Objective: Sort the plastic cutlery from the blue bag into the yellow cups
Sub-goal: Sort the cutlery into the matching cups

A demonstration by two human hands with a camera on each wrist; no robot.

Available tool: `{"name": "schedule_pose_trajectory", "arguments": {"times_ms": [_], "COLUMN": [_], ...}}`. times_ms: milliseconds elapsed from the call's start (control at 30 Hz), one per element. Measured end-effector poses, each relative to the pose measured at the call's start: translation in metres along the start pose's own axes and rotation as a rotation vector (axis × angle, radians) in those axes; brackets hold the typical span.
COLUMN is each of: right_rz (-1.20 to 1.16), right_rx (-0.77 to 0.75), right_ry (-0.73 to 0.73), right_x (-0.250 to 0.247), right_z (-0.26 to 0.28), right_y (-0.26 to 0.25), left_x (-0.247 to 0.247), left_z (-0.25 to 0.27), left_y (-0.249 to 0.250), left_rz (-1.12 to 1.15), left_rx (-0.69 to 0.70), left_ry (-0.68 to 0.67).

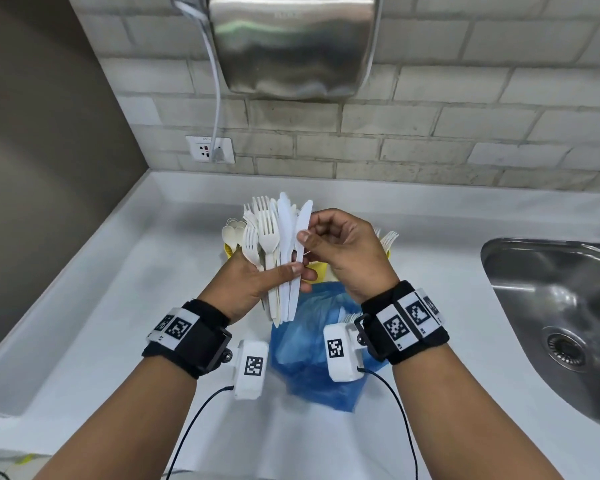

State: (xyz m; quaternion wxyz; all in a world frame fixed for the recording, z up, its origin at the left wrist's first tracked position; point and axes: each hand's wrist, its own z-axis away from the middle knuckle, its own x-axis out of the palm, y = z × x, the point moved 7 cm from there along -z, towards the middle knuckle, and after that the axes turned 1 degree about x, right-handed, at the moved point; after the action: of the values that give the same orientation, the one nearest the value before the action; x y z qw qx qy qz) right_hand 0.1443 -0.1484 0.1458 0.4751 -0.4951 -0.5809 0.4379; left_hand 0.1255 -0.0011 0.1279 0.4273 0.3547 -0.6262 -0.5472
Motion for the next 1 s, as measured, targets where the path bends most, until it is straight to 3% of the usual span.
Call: {"name": "schedule_pose_trajectory", "arguments": {"times_ms": [133, 367, 667, 733, 900, 1000], "right_rz": [0.001, -0.276, -0.539, -0.459, -0.117, 0.015], "right_rx": [-0.009, 0.054, 0.061, 0.046, 0.045, 0.016], "right_ry": [0.013, 0.193, 0.561, 0.510, 0.146, 0.053], "right_x": [0.004, -0.005, -0.036, -0.034, -0.003, 0.005], "right_z": [0.001, -0.007, -0.008, -0.011, -0.009, -0.007], "right_y": [0.000, -0.005, -0.010, -0.014, -0.017, -0.015], "left_x": [-0.006, -0.016, -0.016, -0.015, -0.009, -0.006], "left_z": [0.005, 0.009, 0.005, 0.004, 0.002, 0.003], "left_y": [-0.002, -0.006, -0.009, -0.010, -0.008, -0.007], "left_rz": [0.018, -0.034, -0.019, -0.027, -0.039, -0.019], "left_rx": [-0.016, -0.062, -0.064, -0.066, -0.076, -0.082], "left_ry": [0.011, -0.012, -0.040, -0.052, -0.058, -0.060]}}
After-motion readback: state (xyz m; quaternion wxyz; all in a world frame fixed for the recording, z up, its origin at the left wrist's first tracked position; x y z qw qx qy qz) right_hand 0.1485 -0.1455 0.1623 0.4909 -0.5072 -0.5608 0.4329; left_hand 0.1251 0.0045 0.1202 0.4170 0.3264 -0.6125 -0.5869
